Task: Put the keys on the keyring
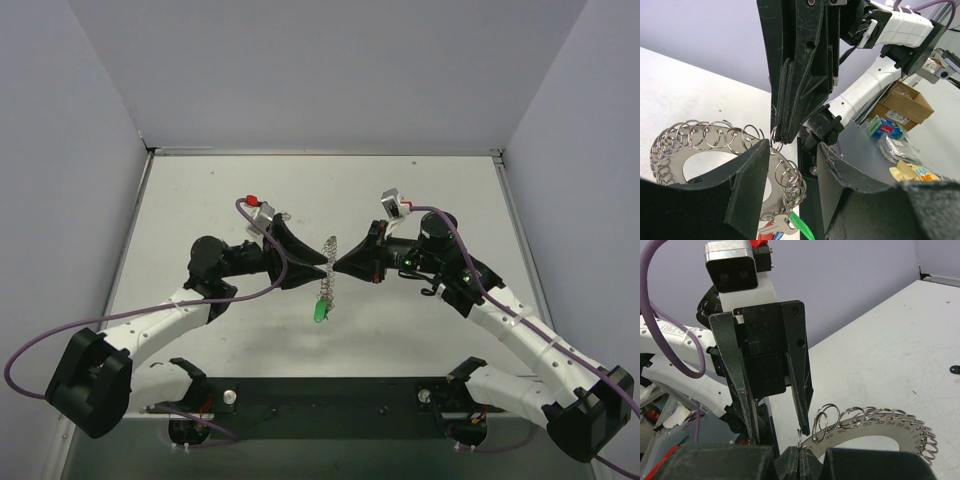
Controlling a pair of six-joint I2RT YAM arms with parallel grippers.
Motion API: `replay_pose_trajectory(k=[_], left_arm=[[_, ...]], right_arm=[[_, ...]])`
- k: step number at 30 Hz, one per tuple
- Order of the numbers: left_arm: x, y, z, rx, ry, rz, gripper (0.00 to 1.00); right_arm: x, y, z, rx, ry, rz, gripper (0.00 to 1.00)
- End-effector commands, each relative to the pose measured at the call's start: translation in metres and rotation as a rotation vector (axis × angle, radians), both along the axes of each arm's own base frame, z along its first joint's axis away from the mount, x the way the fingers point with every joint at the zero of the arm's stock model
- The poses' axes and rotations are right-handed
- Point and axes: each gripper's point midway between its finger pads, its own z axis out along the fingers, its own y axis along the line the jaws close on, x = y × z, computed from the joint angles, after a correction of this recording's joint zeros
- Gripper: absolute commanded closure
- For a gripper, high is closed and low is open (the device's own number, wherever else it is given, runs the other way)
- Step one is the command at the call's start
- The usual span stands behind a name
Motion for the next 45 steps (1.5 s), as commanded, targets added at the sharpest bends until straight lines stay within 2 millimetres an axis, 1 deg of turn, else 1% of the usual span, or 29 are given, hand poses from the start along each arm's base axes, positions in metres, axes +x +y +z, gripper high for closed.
replay_pose_trajectory(k=[1, 5, 6, 8, 9, 12, 15, 16, 18, 19, 22, 24, 25, 26, 27, 30, 31, 33, 34, 36, 37, 38, 39, 40, 41, 42, 43, 44, 45], left_arm=[[-0.001, -0.004, 0.016, -0.042, -0.053, -0.013, 0.48], [-0.004, -0.006, 0.019, -0.050, -0.059, -0.022, 0.50], [-0.004, -0.007, 0.018, -0.049, -0.058, -0.025, 0.53], [-0.004, -0.008, 0.018, -0.047, -0.057, -0.031, 0.57], [-0.005, -0.009, 0.019, -0.048, -0.058, -0.032, 0.60], [-0.005, -0.010, 0.019, -0.053, -0.058, -0.031, 0.64], [-0.006, -0.013, 0.022, -0.062, -0.062, -0.039, 0.75], [-0.006, -0.014, 0.021, -0.061, -0.059, -0.041, 0.84], [-0.006, -0.015, 0.024, -0.064, -0.061, -0.047, 0.99], [-0.006, -0.015, 0.024, -0.066, -0.064, -0.047, 1.00], [-0.007, -0.014, 0.027, -0.071, -0.069, -0.039, 1.00], [-0.005, -0.013, 0.028, -0.061, -0.083, -0.025, 1.00], [-0.005, -0.013, 0.025, -0.037, -0.065, -0.017, 1.00], [-0.002, -0.013, 0.025, -0.029, -0.091, 0.007, 1.00], [0.000, -0.013, 0.024, -0.017, -0.095, 0.020, 1.00], [0.004, -0.009, 0.018, 0.027, -0.113, 0.070, 1.00], [0.004, -0.008, 0.016, 0.041, -0.108, 0.076, 1.00], [0.003, -0.007, 0.018, 0.050, -0.152, 0.085, 1.00], [0.002, -0.005, 0.015, 0.068, -0.149, 0.087, 1.00], [0.001, -0.005, 0.017, 0.086, -0.196, 0.098, 1.00], [0.002, -0.004, 0.010, 0.124, -0.205, 0.105, 1.00], [0.004, -0.004, 0.015, 0.132, -0.219, 0.119, 1.00], [0.003, -0.004, 0.014, 0.148, -0.228, 0.121, 1.00], [0.004, -0.003, 0.007, 0.187, -0.209, 0.123, 1.00], [0.006, -0.003, 0.007, 0.205, -0.238, 0.132, 1.00], [0.005, -0.003, 0.012, 0.211, -0.256, 0.133, 1.00], [0.005, -0.003, 0.004, 0.248, -0.261, 0.133, 1.00], [0.005, -0.002, 0.003, 0.262, -0.264, 0.139, 1.00], [0.006, -0.002, 0.007, 0.267, -0.275, 0.144, 1.00]], right_arm=[[-0.003, 0.004, 0.031, 0.089, -0.103, 0.022, 1.00], [-0.003, 0.004, 0.030, 0.088, -0.101, 0.022, 1.00], [-0.003, 0.004, 0.030, 0.087, -0.102, 0.018, 1.00], [-0.002, 0.003, 0.031, 0.090, -0.106, 0.008, 1.00], [-0.002, 0.002, 0.032, 0.094, -0.111, 0.005, 1.00], [-0.003, 0.002, 0.032, 0.105, -0.109, 0.001, 1.00], [-0.002, 0.003, 0.031, 0.108, -0.102, -0.003, 1.00], [-0.003, 0.003, 0.031, 0.109, -0.102, -0.001, 1.00], [-0.002, 0.004, 0.028, 0.107, -0.092, -0.002, 1.00], [-0.002, 0.004, 0.027, 0.105, -0.090, 0.000, 1.00], [0.000, 0.003, 0.024, 0.088, -0.090, -0.010, 0.99], [0.000, 0.001, 0.021, 0.066, -0.095, -0.018, 0.88], [0.002, -0.001, 0.022, 0.062, -0.102, -0.032, 0.75], [0.002, -0.002, 0.022, 0.056, -0.109, -0.039, 0.67], [0.000, -0.005, 0.024, 0.053, -0.121, -0.045, 0.55], [0.002, -0.012, 0.030, 0.053, -0.148, -0.084, 0.37], [0.002, -0.014, 0.032, 0.053, -0.158, -0.089, 0.29], [0.002, -0.018, 0.035, 0.053, -0.169, -0.107, 0.20], [0.003, -0.019, 0.037, 0.052, -0.180, -0.109, 0.19], [0.002, -0.021, 0.042, 0.050, -0.193, -0.109, 0.16], [0.001, -0.021, 0.044, 0.049, -0.197, -0.105, 0.16], [-0.001, -0.021, 0.044, 0.042, -0.203, -0.091, 0.16], [-0.003, -0.021, 0.049, 0.045, -0.212, -0.082, 0.16], [-0.004, -0.020, 0.052, 0.045, -0.217, -0.071, 0.18], [-0.005, -0.019, 0.049, 0.031, -0.213, -0.053, 0.19], [-0.010, -0.017, 0.054, 0.037, -0.219, -0.021, 0.23], [-0.013, -0.015, 0.055, 0.037, -0.217, 0.000, 0.26], [-0.015, -0.014, 0.054, 0.032, -0.207, 0.018, 0.29], [-0.019, -0.011, 0.053, 0.030, -0.202, 0.058, 0.37]])
